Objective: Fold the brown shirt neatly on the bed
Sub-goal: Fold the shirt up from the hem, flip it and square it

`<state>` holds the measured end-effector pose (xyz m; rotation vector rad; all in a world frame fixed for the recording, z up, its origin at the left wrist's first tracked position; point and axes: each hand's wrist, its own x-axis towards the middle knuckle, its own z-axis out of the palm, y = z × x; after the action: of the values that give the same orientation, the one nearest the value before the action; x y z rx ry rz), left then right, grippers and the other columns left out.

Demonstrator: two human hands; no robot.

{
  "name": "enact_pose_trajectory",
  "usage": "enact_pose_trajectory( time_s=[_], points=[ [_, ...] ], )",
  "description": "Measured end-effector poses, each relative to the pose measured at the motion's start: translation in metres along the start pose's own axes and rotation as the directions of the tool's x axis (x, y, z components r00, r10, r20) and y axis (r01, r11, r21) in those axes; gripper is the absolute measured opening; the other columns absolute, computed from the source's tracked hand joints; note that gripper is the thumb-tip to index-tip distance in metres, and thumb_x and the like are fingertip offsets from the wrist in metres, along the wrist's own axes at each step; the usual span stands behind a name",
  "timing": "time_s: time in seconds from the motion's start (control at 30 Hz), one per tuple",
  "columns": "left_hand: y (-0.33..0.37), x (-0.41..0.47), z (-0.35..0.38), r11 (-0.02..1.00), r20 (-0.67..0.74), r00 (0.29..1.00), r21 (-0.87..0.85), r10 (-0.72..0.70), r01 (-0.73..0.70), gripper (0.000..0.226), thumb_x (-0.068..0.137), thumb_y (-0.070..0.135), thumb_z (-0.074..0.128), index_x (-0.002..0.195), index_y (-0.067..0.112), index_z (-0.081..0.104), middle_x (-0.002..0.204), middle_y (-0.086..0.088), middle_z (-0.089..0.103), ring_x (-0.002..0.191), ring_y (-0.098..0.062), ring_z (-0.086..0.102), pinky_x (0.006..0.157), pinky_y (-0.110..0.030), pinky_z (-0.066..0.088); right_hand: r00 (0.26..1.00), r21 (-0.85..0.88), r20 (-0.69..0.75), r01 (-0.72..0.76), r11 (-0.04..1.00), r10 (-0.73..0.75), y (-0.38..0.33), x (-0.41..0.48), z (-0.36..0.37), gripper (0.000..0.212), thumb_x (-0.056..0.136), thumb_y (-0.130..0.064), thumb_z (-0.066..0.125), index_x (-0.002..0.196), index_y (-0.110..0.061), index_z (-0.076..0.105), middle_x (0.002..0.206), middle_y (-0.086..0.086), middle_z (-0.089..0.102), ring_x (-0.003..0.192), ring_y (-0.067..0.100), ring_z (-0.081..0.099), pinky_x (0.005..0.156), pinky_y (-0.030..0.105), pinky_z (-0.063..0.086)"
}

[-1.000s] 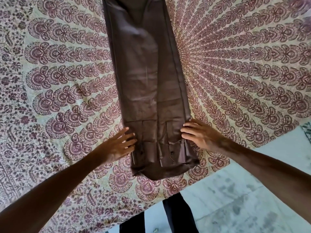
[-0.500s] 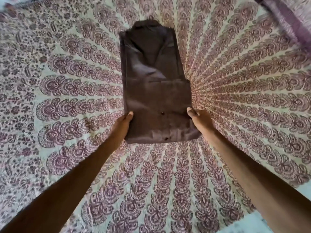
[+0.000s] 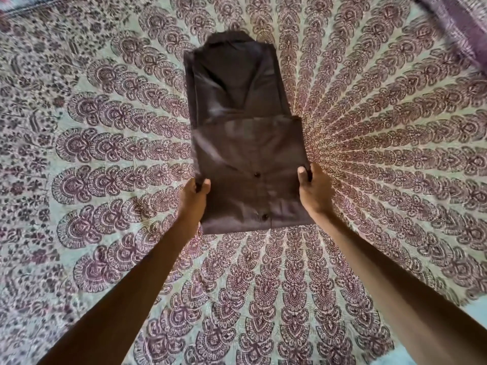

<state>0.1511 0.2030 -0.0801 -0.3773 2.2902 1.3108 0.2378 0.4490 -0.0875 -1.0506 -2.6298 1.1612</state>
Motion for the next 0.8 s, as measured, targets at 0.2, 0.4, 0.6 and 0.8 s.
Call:
enact_pose_trajectory(
  time_s=[0.2, 0.4, 0.6, 0.8],
  points=[
    [-0.003, -0.021, 0.0, 0.961, -0.155, 0.98, 0.262, 0.128, -0.084, 0.034, 0.098, 0.03, 0.049, 0.115, 0.001, 0.052, 0.094, -0.006, 0.057, 0.083, -0.02, 0.053, 0.07, -0.03, 0.041, 0.996, -0.049, 0.041, -0.079, 0.996, 0.081, 0.008, -0.007, -0.003, 0.032, 0.1, -0.038, 0.044, 0.099, -0.008, 0.057, 0.075, 0.0, 0.059, 0.062, 0.022, 0.052, 0.052, 0.031, 0.031],
    [-0.03, -0.045, 0.012, 0.901, -0.142, 0.934, 0.344, 0.328, -0.264, 0.022, 0.1, 0.02, 0.046, 0.11, 0.002, 0.051, 0.078, -0.019, 0.067, 0.065, -0.031, 0.066, 0.057, -0.04, 0.056, 0.998, -0.309, 0.019, 0.067, 0.949, -0.064, 0.022, -0.038, -0.003, 0.028, 0.101, -0.035, 0.044, 0.115, -0.012, 0.05, 0.07, 0.001, 0.063, 0.052, 0.02, 0.054, 0.047, 0.027, 0.041],
    [-0.03, -0.035, 0.019, 0.884, -0.181, 0.921, 0.393, 0.345, -0.254, 0.026, 0.102, 0.021, 0.041, 0.117, 0.001, 0.05, 0.071, -0.02, 0.067, 0.058, -0.031, 0.066, 0.05, -0.026, 0.042, 0.986, -0.407, -0.009, 0.15, 0.901, -0.168, 0.019, -0.03, 0.008, 0.03, 0.102, -0.033, 0.041, 0.119, -0.01, 0.051, 0.075, 0.008, 0.07, 0.057, 0.024, 0.066, 0.047, 0.025, 0.044],
    [-0.02, -0.034, 0.014, 0.861, -0.32, 0.935, 0.507, 0.154, 0.032, 0.04, 0.096, 0.032, 0.05, 0.126, 0.007, 0.039, 0.105, -0.018, 0.062, 0.07, -0.023, 0.054, 0.053, -0.026, 0.038, 0.987, -0.457, -0.09, 0.08, 0.886, -0.136, 0.002, -0.022, 0.002, 0.038, 0.095, -0.032, 0.053, 0.127, -0.015, 0.043, 0.109, 0.008, 0.062, 0.086, 0.024, 0.064, 0.069, 0.036, 0.055]
  ],
)
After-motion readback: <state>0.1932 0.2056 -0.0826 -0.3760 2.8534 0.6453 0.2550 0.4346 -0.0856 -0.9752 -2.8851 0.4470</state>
